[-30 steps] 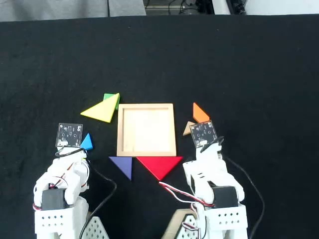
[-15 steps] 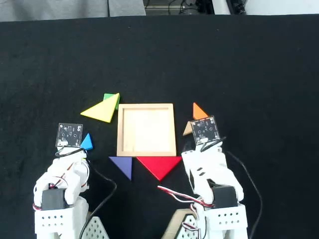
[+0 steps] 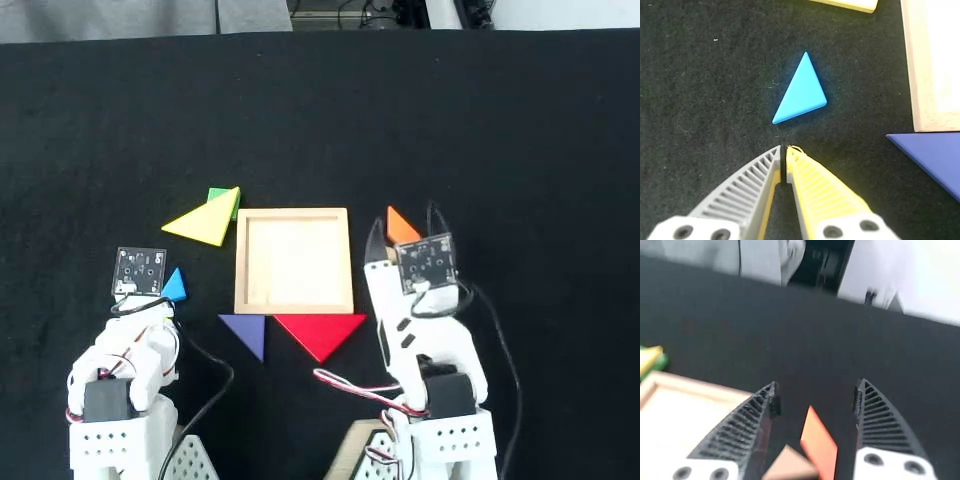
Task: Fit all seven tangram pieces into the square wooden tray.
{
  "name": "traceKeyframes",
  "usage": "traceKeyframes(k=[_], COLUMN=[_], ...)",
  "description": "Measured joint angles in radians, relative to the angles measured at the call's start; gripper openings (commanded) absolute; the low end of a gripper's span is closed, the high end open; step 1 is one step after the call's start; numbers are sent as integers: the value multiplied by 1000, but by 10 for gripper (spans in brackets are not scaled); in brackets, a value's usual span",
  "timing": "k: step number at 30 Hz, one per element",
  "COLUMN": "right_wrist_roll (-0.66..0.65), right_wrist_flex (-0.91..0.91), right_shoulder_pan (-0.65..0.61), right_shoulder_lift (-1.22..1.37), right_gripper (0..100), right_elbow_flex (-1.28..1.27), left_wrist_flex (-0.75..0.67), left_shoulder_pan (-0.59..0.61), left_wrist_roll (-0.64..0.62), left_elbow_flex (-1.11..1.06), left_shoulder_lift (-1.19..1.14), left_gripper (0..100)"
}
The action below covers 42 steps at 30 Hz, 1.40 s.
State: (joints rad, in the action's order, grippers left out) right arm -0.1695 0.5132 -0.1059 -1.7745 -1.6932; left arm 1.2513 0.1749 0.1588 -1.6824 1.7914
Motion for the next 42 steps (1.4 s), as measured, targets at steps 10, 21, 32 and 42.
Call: traceKeyframes(k=[10,21,32,42], right_wrist_roll=[0,0,0,0], right_wrist_flex=[-101,310,315,316], right_shoulder_pan=[106,302,307,307], right_shoulder_lift=[0,0,0,0], right_gripper=[248,248,247,247], right_elbow_flex=[0,0,0,0], left_wrist_flex=[0,0,0,-87], left_shoulder_pan=[0,0,0,0], left_wrist_roll=[0,0,0,3], left_elbow_flex=[0,0,0,0], left_shoulder_lift=[0,0,0,0], left_gripper=[30,30,30,30])
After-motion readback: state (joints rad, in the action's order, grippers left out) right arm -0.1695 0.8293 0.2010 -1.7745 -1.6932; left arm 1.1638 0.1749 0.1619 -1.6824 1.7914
